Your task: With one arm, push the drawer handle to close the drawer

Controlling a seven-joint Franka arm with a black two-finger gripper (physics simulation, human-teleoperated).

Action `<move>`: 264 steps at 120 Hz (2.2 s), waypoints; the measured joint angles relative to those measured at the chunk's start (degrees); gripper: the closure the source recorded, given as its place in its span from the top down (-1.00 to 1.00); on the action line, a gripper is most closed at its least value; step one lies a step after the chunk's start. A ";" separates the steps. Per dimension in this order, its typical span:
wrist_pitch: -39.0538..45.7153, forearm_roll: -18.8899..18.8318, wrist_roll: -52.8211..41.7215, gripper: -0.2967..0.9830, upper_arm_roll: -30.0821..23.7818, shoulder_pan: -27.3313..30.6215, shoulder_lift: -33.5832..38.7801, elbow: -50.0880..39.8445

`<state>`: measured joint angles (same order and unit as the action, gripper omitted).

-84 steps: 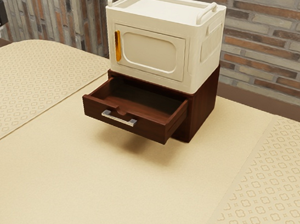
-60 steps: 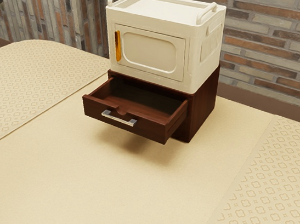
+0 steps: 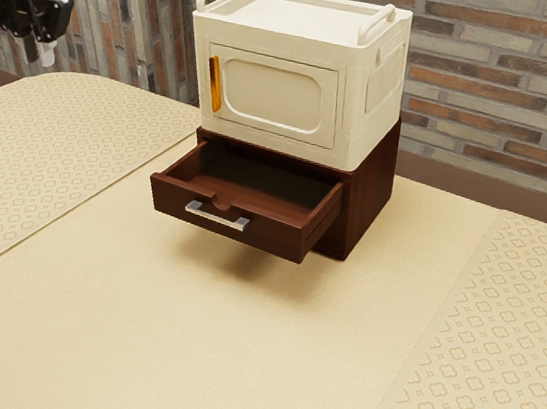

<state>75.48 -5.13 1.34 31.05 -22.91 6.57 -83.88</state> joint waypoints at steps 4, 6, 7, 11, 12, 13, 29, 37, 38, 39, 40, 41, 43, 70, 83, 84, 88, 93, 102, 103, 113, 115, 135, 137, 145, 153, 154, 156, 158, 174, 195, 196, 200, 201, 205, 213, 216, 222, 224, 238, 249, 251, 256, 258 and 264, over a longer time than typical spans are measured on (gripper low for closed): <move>0.02 -0.34 0.60 -0.50 -2.21 1.15 0.06 -1.73; 0.09 -0.48 0.92 -0.52 -3.07 1.57 0.13 -2.77; 0.17 -0.54 1.10 -0.53 -3.56 1.89 0.21 -3.47; 0.59 -0.77 1.86 -0.56 -5.44 3.26 0.68 -6.19; 0.72 -0.82 2.07 -0.56 -5.90 3.61 0.85 -6.86; 0.87 -0.86 2.27 -0.57 -6.34 3.95 1.02 -7.52; 5.00 -1.69 5.48 -0.63 -9.82 6.82 2.80 -17.41; 7.71 -2.01 6.89 -0.65 -10.48 7.10 2.97 -21.52; 8.06 -2.03 7.05 -0.65 -10.61 7.13 2.99 -21.97; 8.42 -2.03 7.21 -0.66 -10.72 7.13 3.00 -22.43; 8.77 -2.03 7.37 -0.66 -10.81 7.12 3.01 -22.83; 9.12 -2.03 7.53 -0.66 -10.89 7.11 3.00 -23.21; 9.77 -2.03 7.84 -0.66 -11.01 7.07 3.00 -23.85; 18.25 -1.91 11.32 -0.68 -13.26 6.19 1.03 -27.69; 22.10 -2.11 12.57 -0.69 -13.29 4.62 0.52 -29.99; 22.41 -2.12 12.66 -0.69 -13.29 4.48 0.50 -30.20; 23.83 -2.15 13.00 -0.69 -13.29 3.90 0.29 -31.15; 25.79 -2.18 13.40 -0.69 -13.29 3.13 -0.44 -31.98; 29.17 -2.21 14.05 -0.69 -13.29 1.88 -1.85 -32.52; 29.55 -2.22 14.11 -0.69 -13.29 1.78 -2.05 -32.54; 33.19 -2.30 14.73 -0.69 -13.29 1.31 -3.97 -32.54; 33.87 -2.32 14.84 -0.69 -13.29 1.27 -4.26 -32.51; 39.95 -2.38 15.80 -0.69 -13.31 1.19 -7.09 -31.75; 40.43 -2.37 15.88 -0.69 -13.31 1.19 -7.37 -31.61; 42.09 -2.29 16.18 -0.69 -13.31 1.18 -8.70 -30.92; 43.34 -2.09 16.45 -0.69 -13.36 1.10 -10.39 -29.85; 43.47 -2.07 16.49 -0.69 -13.36 1.05 -10.62 -29.64; 43.72 -2.04 16.55 -0.69 -13.37 0.91 -11.04 -29.26; 43.95 -2.00 16.61 -0.69 -13.37 0.73 -11.40 -28.98; 45.30 -1.82 17.06 -0.69 -13.38 -0.74 -13.08 -28.12; 46.90 -1.75 17.45 -0.69 -13.37 -0.16 -17.11 -25.27; 46.95 -1.74 17.46 -0.69 -13.36 -0.15 -17.33 -25.13; 47.14 -1.76 17.51 -0.69 -13.33 -0.10 -18.21 -24.63; 47.18 -1.77 17.52 -0.69 -13.33 -0.09 -18.45 -24.44; 47.36 -1.76 17.56 -0.69 -13.31 -0.05 -19.29 -23.65; 47.64 -1.72 17.63 -0.69 -13.30 0.03 -20.95 -22.39; 47.73 -1.72 17.66 -0.69 -13.27 0.13 -21.42 -22.13; 47.98 -1.73 17.70 -0.69 -13.25 0.31 -22.06 -21.52; 48.07 -1.72 17.72 -0.69 -13.24 0.33 -22.25 -21.29; 49.10 -1.80 17.82 -0.69 -13.21 0.37 -23.26 -20.15; 50.60 -1.90 17.88 -0.69 -13.21 0.32 -23.90 -19.90; 50.93 -1.92 17.89 -0.69 -13.21 0.31 -24.04 -19.89; 51.73 -1.98 17.92 -0.69 -13.21 0.28 -24.30 -19.87; 52.04 -2.00 17.93 -0.69 -13.21 0.27 -24.39 -19.86; 53.12 -2.07 17.95 -0.69 -13.19 0.26 -24.54 -19.86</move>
<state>128.60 -7.19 19.29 17.86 -22.65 -17.96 -103.74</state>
